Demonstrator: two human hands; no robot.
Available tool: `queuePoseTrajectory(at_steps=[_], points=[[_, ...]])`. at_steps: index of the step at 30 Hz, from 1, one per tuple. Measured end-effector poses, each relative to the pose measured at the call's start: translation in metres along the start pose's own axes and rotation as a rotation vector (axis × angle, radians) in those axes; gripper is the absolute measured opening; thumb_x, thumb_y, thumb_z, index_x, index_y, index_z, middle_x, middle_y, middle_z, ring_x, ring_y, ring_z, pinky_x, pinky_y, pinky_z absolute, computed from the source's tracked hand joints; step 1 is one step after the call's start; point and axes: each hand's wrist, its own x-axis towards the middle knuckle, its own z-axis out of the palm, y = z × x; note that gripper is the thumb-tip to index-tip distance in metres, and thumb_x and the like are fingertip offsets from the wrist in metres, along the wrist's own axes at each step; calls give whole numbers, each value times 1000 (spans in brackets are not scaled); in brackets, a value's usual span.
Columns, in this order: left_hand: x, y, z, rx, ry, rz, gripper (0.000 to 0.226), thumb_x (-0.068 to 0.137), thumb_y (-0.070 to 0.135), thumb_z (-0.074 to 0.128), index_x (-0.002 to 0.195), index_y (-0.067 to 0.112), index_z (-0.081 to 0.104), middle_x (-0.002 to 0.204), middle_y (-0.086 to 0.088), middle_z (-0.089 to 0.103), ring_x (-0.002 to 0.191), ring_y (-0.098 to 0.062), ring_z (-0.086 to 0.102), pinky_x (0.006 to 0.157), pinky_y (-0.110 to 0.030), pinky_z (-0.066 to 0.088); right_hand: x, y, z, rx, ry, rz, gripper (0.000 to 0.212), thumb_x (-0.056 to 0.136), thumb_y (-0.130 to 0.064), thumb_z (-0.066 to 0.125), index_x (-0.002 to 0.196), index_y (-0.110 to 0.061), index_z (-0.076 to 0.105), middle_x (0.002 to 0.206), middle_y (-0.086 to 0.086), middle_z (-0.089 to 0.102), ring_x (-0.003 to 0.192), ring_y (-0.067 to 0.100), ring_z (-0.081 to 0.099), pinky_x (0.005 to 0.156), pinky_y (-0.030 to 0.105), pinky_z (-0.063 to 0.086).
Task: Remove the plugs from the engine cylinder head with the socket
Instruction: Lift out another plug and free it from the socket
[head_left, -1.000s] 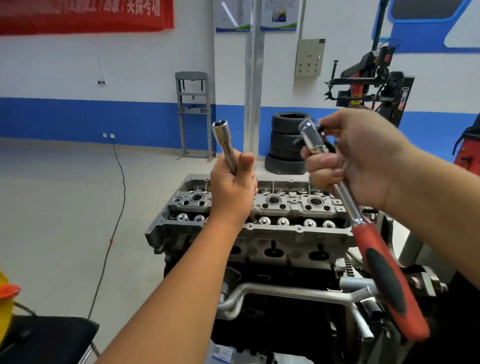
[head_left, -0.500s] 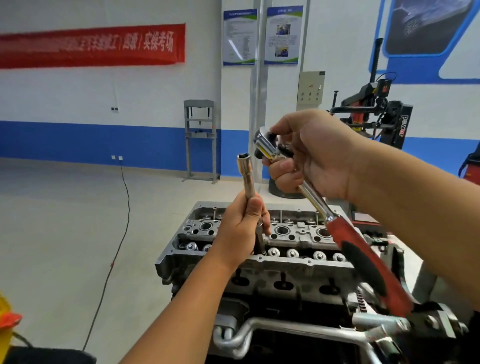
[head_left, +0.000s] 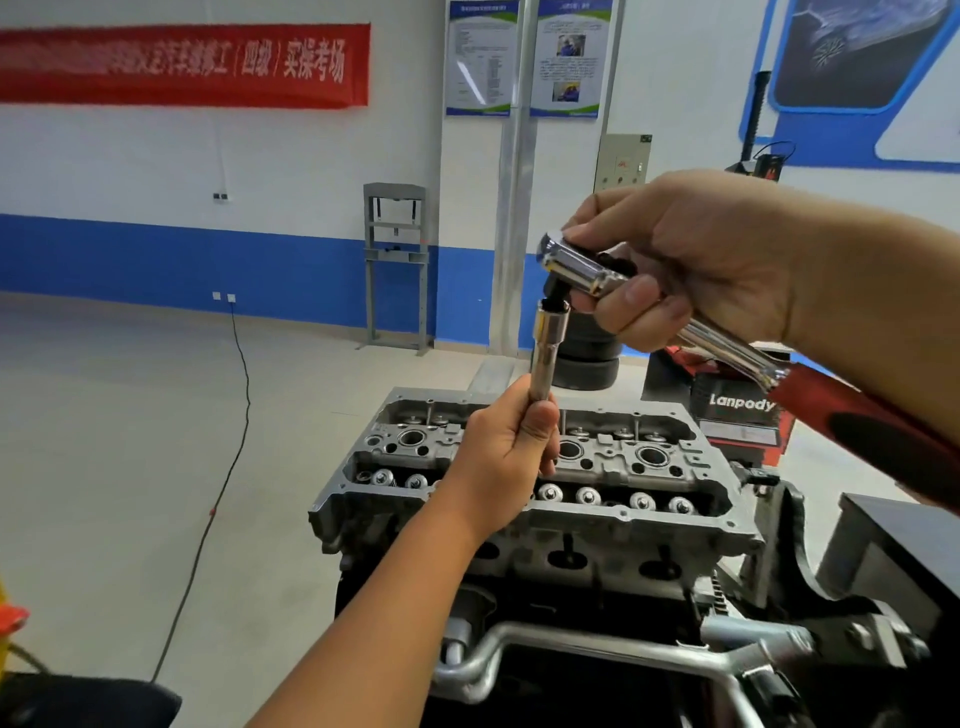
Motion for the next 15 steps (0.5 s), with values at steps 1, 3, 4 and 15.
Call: queuePoseTrajectory(at_steps=[1,3,4,15], points=[[0,-1,0,3,2,-3,39,101,60,43,94,24,54,78,-9,62,69,-21,61,72,-48,59,-1,1,-1,-9,-4,2,7,105,-11,47,99,-14,46,69,14,59,40,11,37,31,17,29],[1,-2,-1,5,-1,-10,33,104,53,43,94,24,54,77,-5,62,69,-21,61,72,-44,59,-2,1,0,-38,-4,1,6,105,-11,47,101,-15,46,69,14,59,41,11,37,32,16,29],[1,-2,-1,2,-4,-13,32,105,52,44,94,24,55,76,-3,62,69,-21,61,72,-42,59,-3,1,0,-61,-1,-3,6,105,-11,47,101,-15,46,69,14,59,41,11,36,32,16,29],[-5,4,3,42,-85,35,48,97,74,42,94,27,55,77,-10,59,71,-34,58,66,-53,55,-25,-26,-6,-564,-123,125,7,104,-12,53,98,-16,55,76,18,56,41,16,35,37,17,31]])
